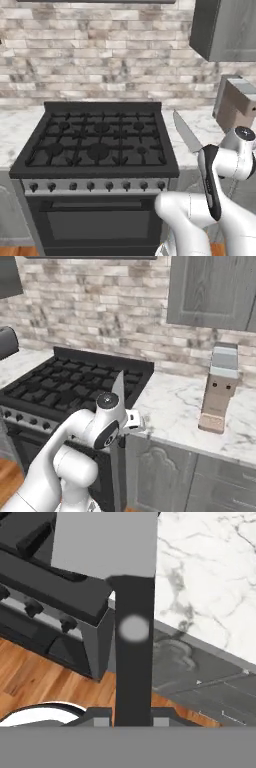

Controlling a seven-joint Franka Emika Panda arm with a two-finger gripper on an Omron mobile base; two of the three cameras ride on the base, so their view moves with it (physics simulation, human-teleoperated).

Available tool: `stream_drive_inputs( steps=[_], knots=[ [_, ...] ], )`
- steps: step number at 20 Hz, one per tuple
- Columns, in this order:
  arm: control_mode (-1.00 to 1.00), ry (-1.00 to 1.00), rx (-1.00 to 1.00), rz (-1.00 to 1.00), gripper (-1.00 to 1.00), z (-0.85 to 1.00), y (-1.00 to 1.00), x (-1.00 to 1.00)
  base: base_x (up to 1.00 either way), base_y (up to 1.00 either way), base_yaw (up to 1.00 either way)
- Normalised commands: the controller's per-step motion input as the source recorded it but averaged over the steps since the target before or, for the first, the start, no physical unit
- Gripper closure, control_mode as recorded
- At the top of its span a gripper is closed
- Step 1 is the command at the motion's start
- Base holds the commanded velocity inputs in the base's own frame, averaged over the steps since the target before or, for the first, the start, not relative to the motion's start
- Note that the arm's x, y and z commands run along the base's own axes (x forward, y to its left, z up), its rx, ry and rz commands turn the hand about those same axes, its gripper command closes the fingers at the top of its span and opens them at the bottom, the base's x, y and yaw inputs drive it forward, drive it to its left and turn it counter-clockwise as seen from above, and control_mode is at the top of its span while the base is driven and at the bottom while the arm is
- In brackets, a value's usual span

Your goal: Move the cutting board and knife to the sink. Then move spray from the cabinet to the counter.

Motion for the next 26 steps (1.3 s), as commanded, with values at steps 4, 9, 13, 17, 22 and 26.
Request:
stream_drive_inputs(
  steps=[4,9,13,17,22,26],
  knots=[
    [1.00,0.00,0.00,0.00,1.00,0.00,0.00,0.00,-0.29,0.95,0.68],
    [1.00,0.00,0.00,0.00,1.00,0.00,0.00,0.00,-0.20,1.00,0.68],
    [1.00,0.00,0.00,0.00,1.00,0.00,0.00,0.00,-0.03,0.98,0.66],
    [1.00,0.00,0.00,0.00,1.00,0.00,0.00,0.00,0.00,0.89,0.66],
    [1.00,0.00,0.00,0.00,1.00,0.00,0.00,0.00,0.00,0.85,0.65],
    [1.00,0.00,0.00,0.00,1.00,0.00,0.00,0.00,0.14,0.89,0.59]
  ],
)
